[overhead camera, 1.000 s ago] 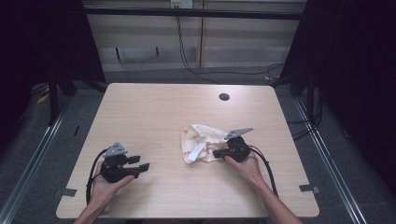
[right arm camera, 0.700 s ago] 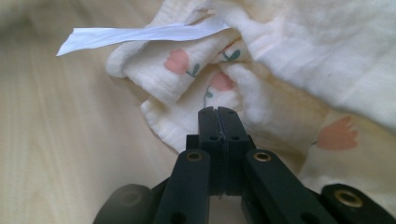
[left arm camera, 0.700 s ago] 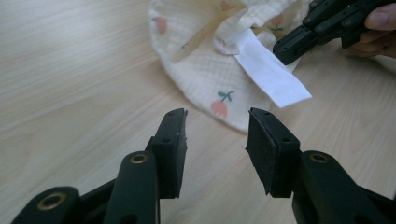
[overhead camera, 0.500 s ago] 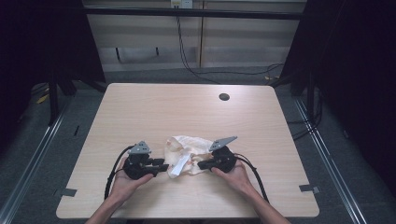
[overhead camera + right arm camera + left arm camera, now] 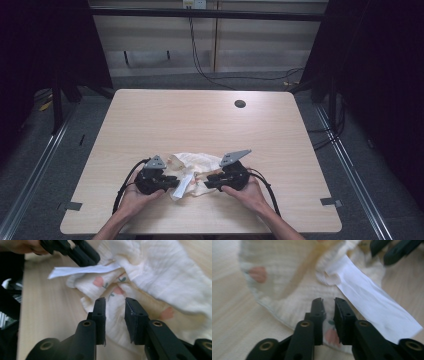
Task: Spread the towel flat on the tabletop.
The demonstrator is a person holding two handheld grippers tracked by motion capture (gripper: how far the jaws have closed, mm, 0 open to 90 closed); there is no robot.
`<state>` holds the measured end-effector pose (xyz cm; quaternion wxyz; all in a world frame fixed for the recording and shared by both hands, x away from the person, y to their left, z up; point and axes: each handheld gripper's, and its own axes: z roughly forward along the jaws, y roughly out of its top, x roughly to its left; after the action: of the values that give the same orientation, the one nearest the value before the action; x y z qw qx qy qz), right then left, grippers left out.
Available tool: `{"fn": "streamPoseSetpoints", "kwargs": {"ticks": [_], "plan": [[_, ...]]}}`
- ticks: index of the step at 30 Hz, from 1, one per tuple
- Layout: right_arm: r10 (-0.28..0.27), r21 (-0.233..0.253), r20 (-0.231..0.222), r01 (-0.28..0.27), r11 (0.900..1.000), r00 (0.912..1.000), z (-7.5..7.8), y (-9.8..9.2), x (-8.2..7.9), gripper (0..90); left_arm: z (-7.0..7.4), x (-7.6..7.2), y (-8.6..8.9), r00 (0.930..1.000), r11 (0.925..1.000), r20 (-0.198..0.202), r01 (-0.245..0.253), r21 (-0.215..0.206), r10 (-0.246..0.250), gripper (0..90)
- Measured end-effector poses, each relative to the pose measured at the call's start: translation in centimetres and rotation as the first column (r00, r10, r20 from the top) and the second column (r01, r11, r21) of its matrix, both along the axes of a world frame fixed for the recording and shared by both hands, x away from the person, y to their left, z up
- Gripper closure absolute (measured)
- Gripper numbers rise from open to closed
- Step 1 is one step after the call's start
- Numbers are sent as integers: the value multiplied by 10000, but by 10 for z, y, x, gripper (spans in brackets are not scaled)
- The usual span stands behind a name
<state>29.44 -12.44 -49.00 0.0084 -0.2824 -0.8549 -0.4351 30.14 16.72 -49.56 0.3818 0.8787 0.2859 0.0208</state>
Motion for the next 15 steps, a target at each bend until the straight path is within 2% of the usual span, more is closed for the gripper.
{"fn": "streamPoseSetpoints", "kwargs": {"ticks": [3,6,7,9,10,11,12,15], "plan": [[-164,277,380,153,9995,9991,15,-16,-7,663,-1,-3,-1,9998,9998,-42,201,81,-200,793],[-760,682,628,717,9951,9951,29,-43,-12,669,0,-9,-2,9994,9994,-72,336,104,-335,790],[-907,606,716,864,9944,9933,30,-50,-13,672,0,-12,-2,9991,9990,-75,429,125,-428,789],[-1212,318,737,1192,9924,9899,26,-66,-16,683,1,-17,-2,9985,9985,-120,527,145,-525,785],[-1212,318,737,1192,9924,9899,26,-66,-16,683,1,-17,-2,9985,9985,-120,527,145,-525,775],[-1690,-156,567,1702,9853,9840,14,-85,-20,654,1,-19,-2,9989,9987,-91,470,177,-469,772],[-1826,-249,423,1837,9827,9823,10,-91,-19,649,1,-19,-1,9986,9985,-113,511,214,-509,771],[-1729,-275,298,1737,9844,9845,1,-101,-13,665,1,-18,-2,9988,9988,-174,459,160,-456,771]]}}
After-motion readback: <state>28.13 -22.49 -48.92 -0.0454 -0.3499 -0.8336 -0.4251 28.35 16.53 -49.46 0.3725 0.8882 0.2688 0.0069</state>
